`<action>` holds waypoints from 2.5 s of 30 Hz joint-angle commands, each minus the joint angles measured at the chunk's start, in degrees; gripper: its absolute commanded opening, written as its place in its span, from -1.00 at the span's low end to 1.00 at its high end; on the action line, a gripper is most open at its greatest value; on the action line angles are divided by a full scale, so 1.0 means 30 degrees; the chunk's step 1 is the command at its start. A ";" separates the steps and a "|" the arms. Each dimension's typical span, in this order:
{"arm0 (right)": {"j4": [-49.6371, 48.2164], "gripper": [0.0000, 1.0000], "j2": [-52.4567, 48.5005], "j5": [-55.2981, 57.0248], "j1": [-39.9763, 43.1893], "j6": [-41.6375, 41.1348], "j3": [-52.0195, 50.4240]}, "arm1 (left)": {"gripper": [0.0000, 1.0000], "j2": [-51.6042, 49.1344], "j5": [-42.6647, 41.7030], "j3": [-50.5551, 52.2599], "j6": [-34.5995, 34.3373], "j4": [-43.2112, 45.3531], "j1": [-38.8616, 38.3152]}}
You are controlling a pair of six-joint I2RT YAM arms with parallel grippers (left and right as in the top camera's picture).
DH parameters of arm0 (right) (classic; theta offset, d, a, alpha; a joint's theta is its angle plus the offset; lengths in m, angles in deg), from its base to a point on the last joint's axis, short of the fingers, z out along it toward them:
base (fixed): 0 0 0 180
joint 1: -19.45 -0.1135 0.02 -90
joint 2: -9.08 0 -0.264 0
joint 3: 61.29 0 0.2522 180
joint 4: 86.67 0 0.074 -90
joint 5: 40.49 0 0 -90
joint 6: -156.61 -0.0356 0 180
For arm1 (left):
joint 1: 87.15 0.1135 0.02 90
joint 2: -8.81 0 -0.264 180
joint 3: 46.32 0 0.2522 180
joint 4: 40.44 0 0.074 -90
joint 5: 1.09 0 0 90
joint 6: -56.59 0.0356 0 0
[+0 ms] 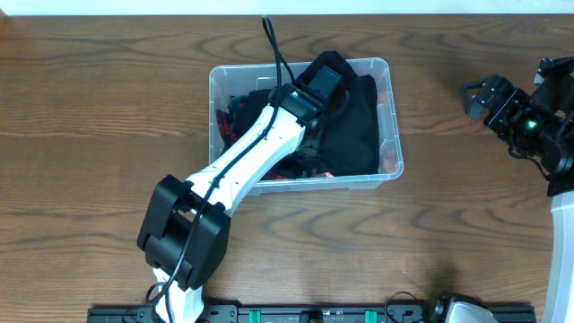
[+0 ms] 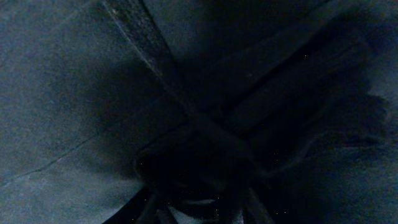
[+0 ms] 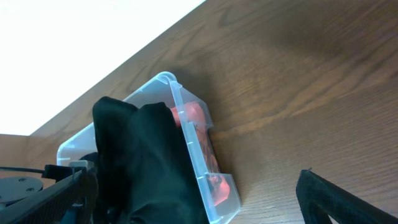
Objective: Pack container
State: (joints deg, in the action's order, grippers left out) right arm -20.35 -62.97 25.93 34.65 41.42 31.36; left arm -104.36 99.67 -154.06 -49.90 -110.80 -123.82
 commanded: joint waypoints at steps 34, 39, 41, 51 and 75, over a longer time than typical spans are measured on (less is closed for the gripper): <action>0.0000 0.98 -0.0073 -0.0073 0.0124 -0.0015 -0.0015 | -0.12 -0.3781 -0.5814 -0.0860 0.4131 0.8167 0.0867; 0.0000 0.99 -0.0073 -0.0073 0.0124 -0.0015 -0.0015 | -0.12 -0.1617 -0.5799 -0.1290 0.3832 0.6834 0.0911; 0.0000 0.99 -0.0073 -0.0073 0.0124 -0.0015 -0.0015 | -0.12 -0.0022 -0.5705 -0.1355 0.3840 0.6113 0.0918; 0.0000 0.98 -0.0073 -0.0073 0.0124 -0.0015 -0.0015 | -0.07 0.4510 -0.1719 -0.1195 0.3774 -0.0408 0.1479; 0.0000 0.98 -0.0073 -0.0080 0.0124 -0.0015 -0.0015 | 0.18 0.6040 -0.3854 0.0270 0.2725 -0.0845 0.4845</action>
State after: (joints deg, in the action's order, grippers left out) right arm -20.35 -63.06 25.91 34.65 41.42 31.36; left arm -93.84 86.36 -150.45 -41.03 -112.33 -110.47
